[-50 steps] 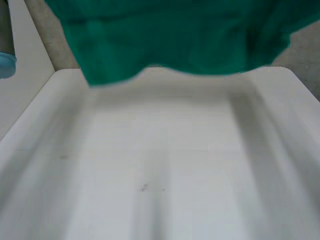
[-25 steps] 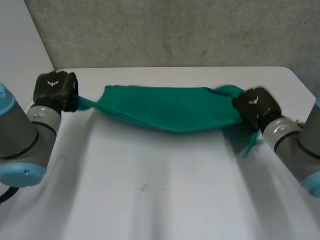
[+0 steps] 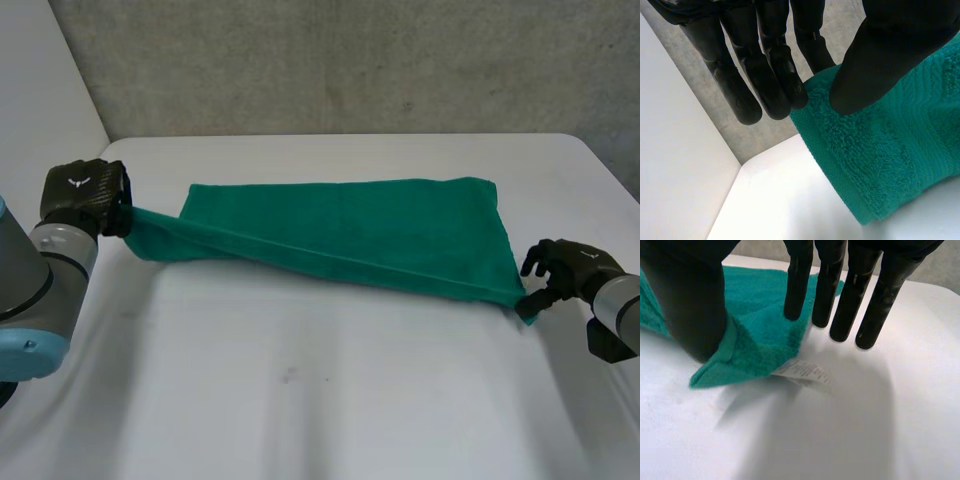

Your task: Fold the towel.

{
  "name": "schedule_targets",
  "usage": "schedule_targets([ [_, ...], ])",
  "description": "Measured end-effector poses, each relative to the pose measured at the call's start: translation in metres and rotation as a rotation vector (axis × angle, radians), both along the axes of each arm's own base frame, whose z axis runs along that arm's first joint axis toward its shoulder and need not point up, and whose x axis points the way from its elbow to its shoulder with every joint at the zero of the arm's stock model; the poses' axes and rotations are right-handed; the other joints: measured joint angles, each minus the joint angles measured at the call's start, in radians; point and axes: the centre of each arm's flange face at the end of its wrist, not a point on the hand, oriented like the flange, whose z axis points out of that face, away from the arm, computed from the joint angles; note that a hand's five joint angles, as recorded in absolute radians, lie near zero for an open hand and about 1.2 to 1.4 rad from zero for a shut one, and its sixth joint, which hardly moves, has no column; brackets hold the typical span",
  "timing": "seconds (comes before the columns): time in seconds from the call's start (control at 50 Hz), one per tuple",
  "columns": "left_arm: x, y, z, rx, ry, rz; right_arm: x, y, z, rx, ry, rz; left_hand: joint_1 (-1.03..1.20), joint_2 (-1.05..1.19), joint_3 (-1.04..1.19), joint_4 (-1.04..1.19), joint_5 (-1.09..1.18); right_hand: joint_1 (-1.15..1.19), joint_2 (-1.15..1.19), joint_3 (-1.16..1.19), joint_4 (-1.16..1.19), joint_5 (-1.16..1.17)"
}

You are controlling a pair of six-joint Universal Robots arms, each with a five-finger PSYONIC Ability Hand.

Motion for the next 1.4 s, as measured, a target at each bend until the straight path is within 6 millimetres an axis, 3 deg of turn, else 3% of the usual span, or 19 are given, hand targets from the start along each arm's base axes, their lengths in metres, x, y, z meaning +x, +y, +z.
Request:
schedule_targets([
  [0.02,0.0,0.0,0.0,0.0,0.0,0.0,0.0,0.0,0.0,0.0,0.0,0.0,0.0,0.0,0.0,0.0,0.0,0.0,0.0,0.0,0.0,0.0],
  [0.06,0.0,0.002,-0.001,0.01,-0.002,0.0,-0.001,0.001,-0.002,0.006,0.008,0.017,0.0,0.0,0.0,0.0,0.0,0.34,0.381,0.379,0.379,0.354],
  [0.1,0.0,0.004,-0.002,0.02,-0.004,-0.001,0.001,0.004,-0.004,0.011,0.01,0.054,0.0,0.0,0.0,0.0,0.0,0.437,0.538,0.543,0.548,0.529],
  [0.24,0.001,0.012,-0.001,0.044,-0.009,-0.003,0.006,0.011,-0.002,0.011,0.02,0.147,0.0,0.0,0.0,0.0,0.0,0.437,0.54,0.553,0.563,0.544],
  [0.36,0.006,0.026,0.003,0.096,-0.028,0.001,0.008,0.021,0.022,-0.044,0.123,0.251,0.0,0.0,0.0,0.0,0.0,0.437,0.54,0.553,0.563,0.544],
  [0.38,0.015,0.039,0.003,0.161,-0.062,0.018,0.005,0.034,0.043,-0.084,0.274,0.326,0.0,0.0,0.0,0.0,0.0,0.437,0.54,0.553,0.563,0.544],
  [0.46,0.025,0.05,0.002,0.225,-0.117,0.026,-0.002,0.048,0.055,-0.092,0.415,0.383,0.0,0.0,0.0,0.0,0.0,0.437,0.54,0.553,0.563,0.544],
  [0.52,0.04,0.078,-0.004,0.361,-0.273,-0.01,-0.022,0.076,0.065,-0.026,0.701,0.499,0.0,0.0,0.0,0.0,0.0,0.437,0.54,0.553,0.563,0.544],
  [0.54,0.04,0.078,-0.004,0.361,-0.273,-0.01,-0.022,0.076,0.065,-0.026,0.701,0.499,0.0,0.0,0.0,0.0,0.0,0.437,0.54,0.553,0.563,0.544],
  [0.56,0.044,0.091,-0.008,0.411,-0.344,-0.045,-0.028,0.082,0.066,0.005,0.773,0.532,0.0,0.0,0.0,0.0,0.0,0.437,0.54,0.553,0.564,0.544],
  [0.62,0.044,0.091,-0.008,0.411,-0.344,-0.045,-0.028,0.082,0.066,0.005,0.773,0.532,0.0,0.0,0.0,0.0,0.0,0.437,0.54,0.553,0.564,0.544],
  [0.64,0.045,0.11,-0.013,0.462,-0.436,-0.116,-0.036,0.089,0.067,0.045,0.848,0.569,0.0,0.001,0.0,0.0,0.0,0.437,0.54,0.553,0.564,0.544],
  [0.7,0.042,0.114,-0.014,0.452,-0.458,-0.144,-0.044,0.088,0.067,0.066,0.9,0.573,0.0,0.001,0.0,0.0,0.0,0.437,0.54,0.553,0.565,0.544],
  [0.78,0.036,0.107,-0.013,0.4,-0.451,-0.159,-0.04,0.076,0.063,0.031,0.876,0.547,0.0,0.001,0.0,0.0,0.0,0.437,0.54,0.553,0.565,0.544],
  [0.92,-0.009,0.057,-0.018,0.239,-0.334,-0.201,-0.006,0.028,0.047,-0.098,0.784,0.479,0.0,0.001,0.0,0.0,0.0,0.437,0.54,0.553,0.565,0.554],
  [0.96,-0.012,0.052,-0.02,0.233,-0.326,-0.197,-0.004,0.024,0.046,-0.105,0.781,0.472,0.0,0.001,0.0,0.0,0.0,0.437,0.54,0.553,0.565,0.554],
  [1.08,-0.041,0.003,-0.038,0.182,-0.278,-0.137,0.005,-0.014,0.035,-0.157,0.774,0.395,0.0,0.001,0.0,0.0,0.0,0.437,0.54,0.553,0.565,0.554],
  [1.24,-0.058,-0.037,-0.052,0.132,-0.282,-0.053,0.013,-0.055,0.03,-0.26,0.755,0.321,0.0,0.001,0.0,0.0,0.0,0.437,0.54,0.553,0.565,0.554],
  [1.4,-0.06,-0.053,-0.056,0.08,-0.281,-0.013,0.015,-0.079,0.025,-0.322,0.754,0.275,0.0,0.001,0.0,0.0,0.0,0.437,0.54,0.553,0.565,0.554],
])
